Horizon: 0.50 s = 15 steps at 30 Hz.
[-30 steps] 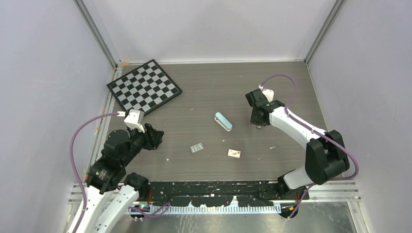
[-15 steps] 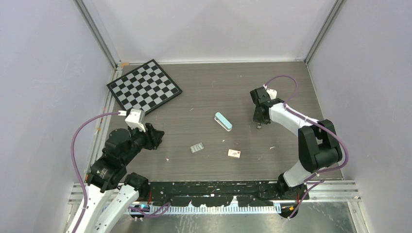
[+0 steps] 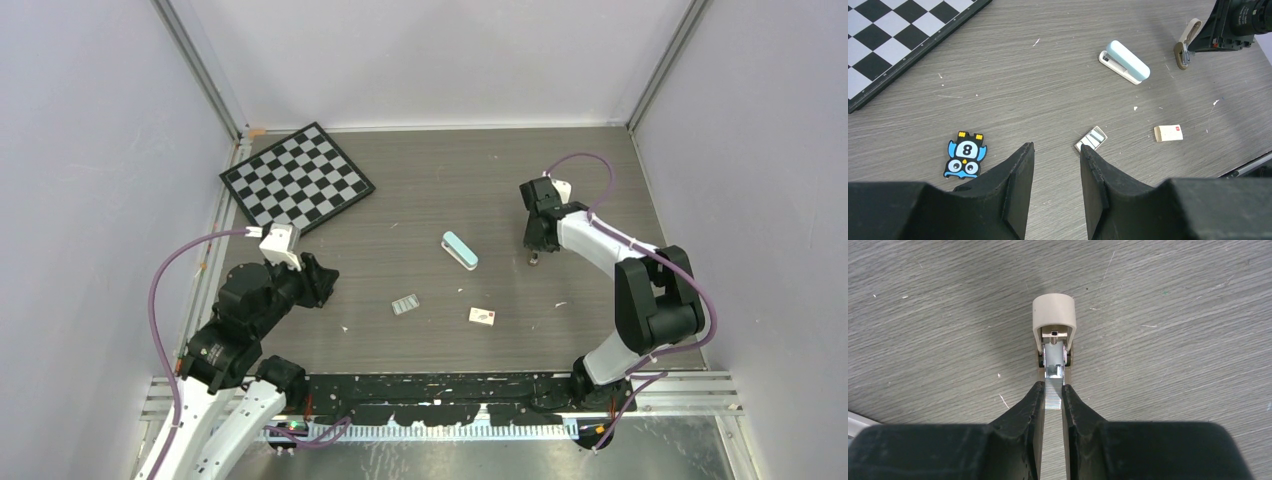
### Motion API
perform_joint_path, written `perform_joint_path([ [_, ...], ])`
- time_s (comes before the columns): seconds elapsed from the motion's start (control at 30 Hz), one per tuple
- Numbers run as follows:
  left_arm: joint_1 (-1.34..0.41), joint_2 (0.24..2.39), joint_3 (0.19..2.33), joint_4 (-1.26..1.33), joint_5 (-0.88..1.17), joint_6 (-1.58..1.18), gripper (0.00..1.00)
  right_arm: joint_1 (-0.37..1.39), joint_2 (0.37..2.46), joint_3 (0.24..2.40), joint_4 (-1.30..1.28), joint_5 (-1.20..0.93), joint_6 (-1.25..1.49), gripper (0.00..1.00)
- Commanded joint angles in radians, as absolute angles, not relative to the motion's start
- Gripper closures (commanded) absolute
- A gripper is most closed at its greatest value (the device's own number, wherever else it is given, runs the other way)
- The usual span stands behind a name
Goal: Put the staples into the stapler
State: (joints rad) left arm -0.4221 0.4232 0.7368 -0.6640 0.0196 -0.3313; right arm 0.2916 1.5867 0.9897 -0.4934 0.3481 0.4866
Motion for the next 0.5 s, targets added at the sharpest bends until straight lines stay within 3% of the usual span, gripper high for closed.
perform_joint_path([
  [0.0, -0.419, 0.433, 0.737, -0.640, 0.030, -0.314, 0.59, 0.273, 1.585, 0.992, -0.468, 0.329, 0.444, 0.78],
  [0.47, -0.419, 0.433, 0.738, -0.640, 0.028, -0.313, 0.59, 0.264, 1.596, 0.985, -0.449, 0.299, 0.420, 0.78],
])
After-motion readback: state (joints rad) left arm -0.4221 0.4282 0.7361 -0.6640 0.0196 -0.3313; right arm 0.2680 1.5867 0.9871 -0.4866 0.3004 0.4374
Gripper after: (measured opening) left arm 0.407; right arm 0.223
